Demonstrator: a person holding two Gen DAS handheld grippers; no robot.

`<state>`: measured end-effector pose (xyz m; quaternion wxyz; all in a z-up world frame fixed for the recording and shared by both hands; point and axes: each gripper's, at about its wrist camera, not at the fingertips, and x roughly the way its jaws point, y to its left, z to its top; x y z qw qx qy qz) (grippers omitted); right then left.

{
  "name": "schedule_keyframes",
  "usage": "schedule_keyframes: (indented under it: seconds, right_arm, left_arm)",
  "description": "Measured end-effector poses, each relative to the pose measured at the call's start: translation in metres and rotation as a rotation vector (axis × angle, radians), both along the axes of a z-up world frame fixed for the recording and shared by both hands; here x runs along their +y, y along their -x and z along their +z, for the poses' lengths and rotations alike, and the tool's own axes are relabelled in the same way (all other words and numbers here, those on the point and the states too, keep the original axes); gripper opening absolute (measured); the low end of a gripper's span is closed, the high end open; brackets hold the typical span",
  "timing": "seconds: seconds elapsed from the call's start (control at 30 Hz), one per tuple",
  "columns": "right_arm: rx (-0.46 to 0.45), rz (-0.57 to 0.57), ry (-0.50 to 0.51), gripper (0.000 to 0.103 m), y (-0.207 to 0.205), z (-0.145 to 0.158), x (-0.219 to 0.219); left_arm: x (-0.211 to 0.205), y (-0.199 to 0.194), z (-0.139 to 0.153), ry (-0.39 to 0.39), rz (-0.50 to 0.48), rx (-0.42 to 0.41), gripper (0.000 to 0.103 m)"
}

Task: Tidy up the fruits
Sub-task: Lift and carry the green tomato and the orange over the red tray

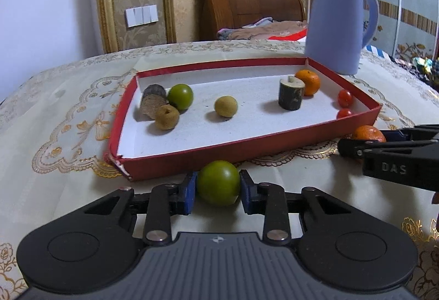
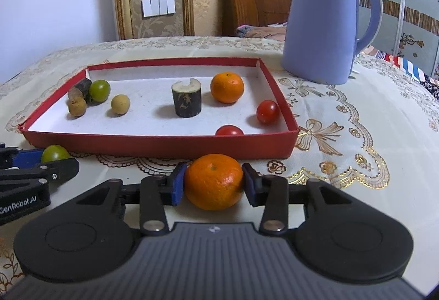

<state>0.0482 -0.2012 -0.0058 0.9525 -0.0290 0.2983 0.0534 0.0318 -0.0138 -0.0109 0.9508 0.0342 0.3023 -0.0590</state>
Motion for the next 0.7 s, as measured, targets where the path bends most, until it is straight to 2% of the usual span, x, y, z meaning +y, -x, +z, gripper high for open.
schedule_keyframes:
  seconds: [0.27, 0.33, 0.43, 0.57, 0.7]
  right_arm:
    - [-0.062, 0.014, -0.039, 0.041, 0.011, 0.014, -0.003]
    - [-0.081, 0.014, -0.036, 0.041, 0.011, 0.022, -0.001]
    - [-0.105, 0.030, -0.023, 0.041, 0.004, 0.034, 0.007]
    - [-0.110, 0.059, 0.016, 0.041, -0.015, 0.039, 0.024]
    - [-0.059, 0.075, 0.015, 0.041, -0.038, 0.030, 0.035]
  left_arm:
    - [0.006, 0.013, 0.015, 0.018, 0.018, -0.085, 0.031]
    - [0.010, 0.013, 0.023, 0.049, 0.018, -0.099, 0.032]
    - [0.010, 0.005, 0.034, 0.040, 0.045, -0.125, 0.032]
    - [0.012, -0.020, 0.036, 0.060, 0.071, -0.092, 0.032]
    - [0.013, -0.042, 0.026, 0.045, 0.105, -0.043, 0.031]
